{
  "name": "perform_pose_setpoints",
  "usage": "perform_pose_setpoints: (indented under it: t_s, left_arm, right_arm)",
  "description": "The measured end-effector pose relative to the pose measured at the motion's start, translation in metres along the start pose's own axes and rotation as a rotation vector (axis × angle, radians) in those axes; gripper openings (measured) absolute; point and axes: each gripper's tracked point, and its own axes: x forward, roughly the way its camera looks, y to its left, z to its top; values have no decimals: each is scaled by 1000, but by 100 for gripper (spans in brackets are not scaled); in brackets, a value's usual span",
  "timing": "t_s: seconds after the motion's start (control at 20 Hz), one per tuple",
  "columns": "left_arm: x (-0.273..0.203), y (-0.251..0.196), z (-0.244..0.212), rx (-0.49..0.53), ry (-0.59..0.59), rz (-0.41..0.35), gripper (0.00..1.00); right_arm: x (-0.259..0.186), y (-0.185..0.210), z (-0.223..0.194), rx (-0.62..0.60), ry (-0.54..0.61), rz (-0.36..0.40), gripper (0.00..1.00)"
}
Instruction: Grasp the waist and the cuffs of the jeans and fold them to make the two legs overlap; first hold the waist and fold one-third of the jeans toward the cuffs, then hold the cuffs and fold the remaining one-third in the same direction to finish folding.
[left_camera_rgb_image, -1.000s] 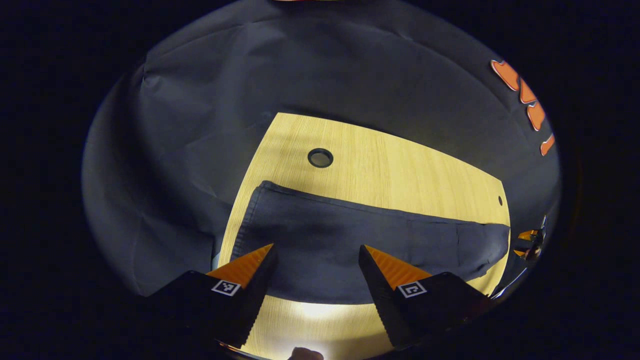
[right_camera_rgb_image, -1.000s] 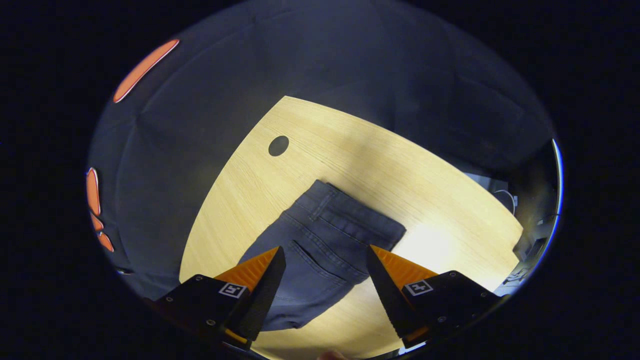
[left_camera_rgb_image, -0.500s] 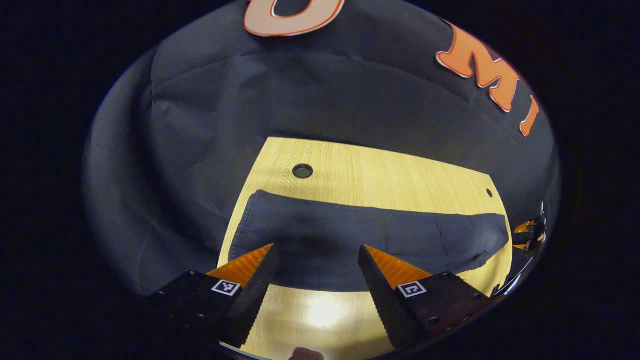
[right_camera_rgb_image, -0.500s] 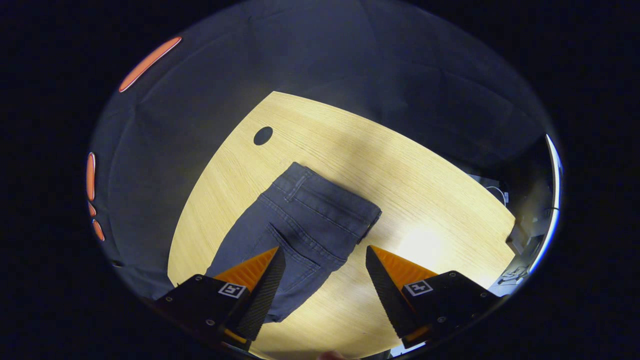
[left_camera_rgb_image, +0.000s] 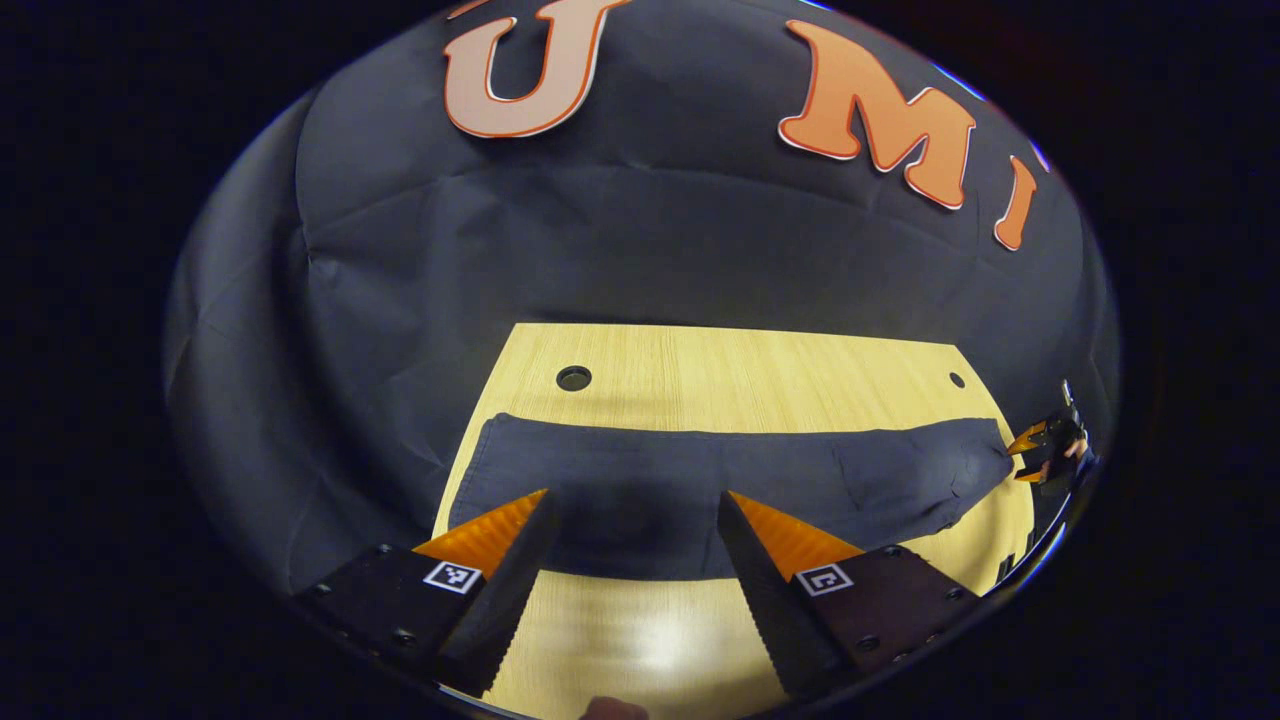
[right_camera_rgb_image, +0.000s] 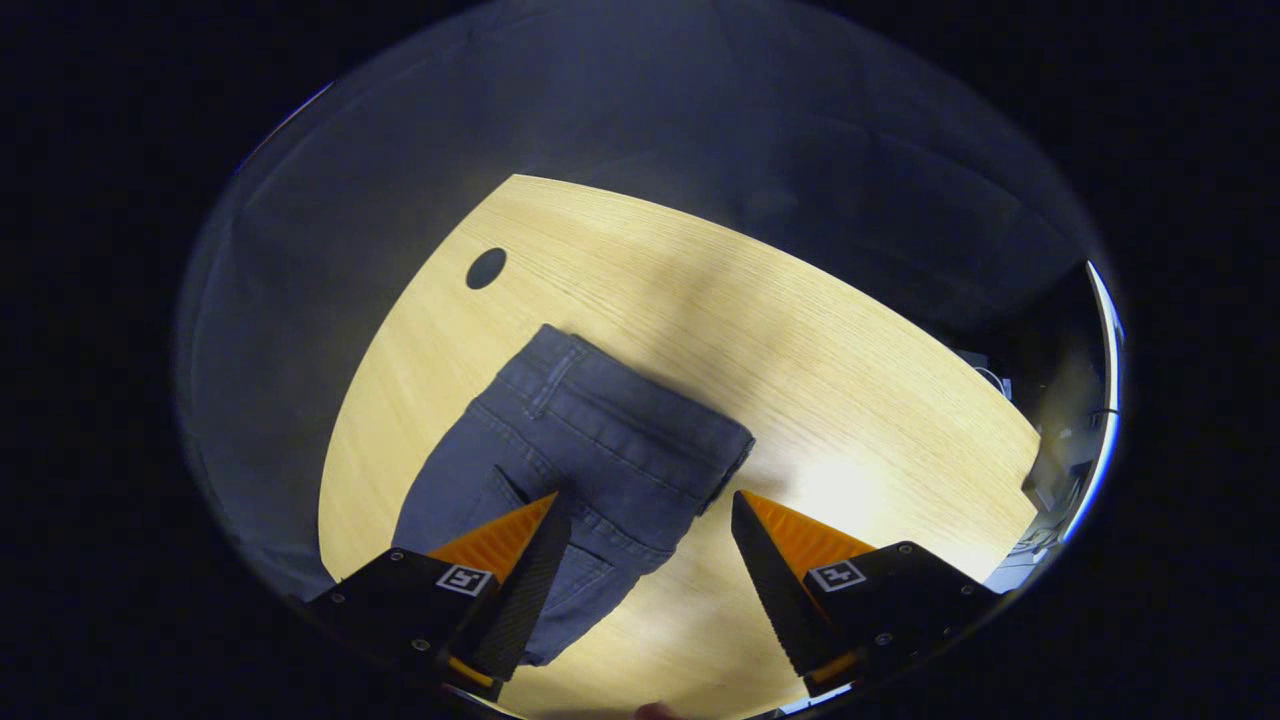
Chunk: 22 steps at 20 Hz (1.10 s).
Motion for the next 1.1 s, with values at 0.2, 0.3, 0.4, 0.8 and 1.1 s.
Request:
perform_pose_setpoints:
  t_s: [0.2,0.3,0.4,0.8,1.1]
  left_arm:
    - [-5,-18,-4,24,3,29,98]
    - [-6,-21,-10,20,12,32,98]
    - [-8,-20,-17,17,22,44,98]
    - [0,-20,-31,-49,61,63,98]
    - [-1,-13,-39,-88,82,103,98]
  right_arm:
    - [18,-2,9,30,5,-7,99]
    - [24,-1,10,43,20,-9,99]
    - [30,1,11,21,22,-7,99]
    - [35,5,7,-30,71,24,78]
    - [34,19,10,-20,48,86,31]
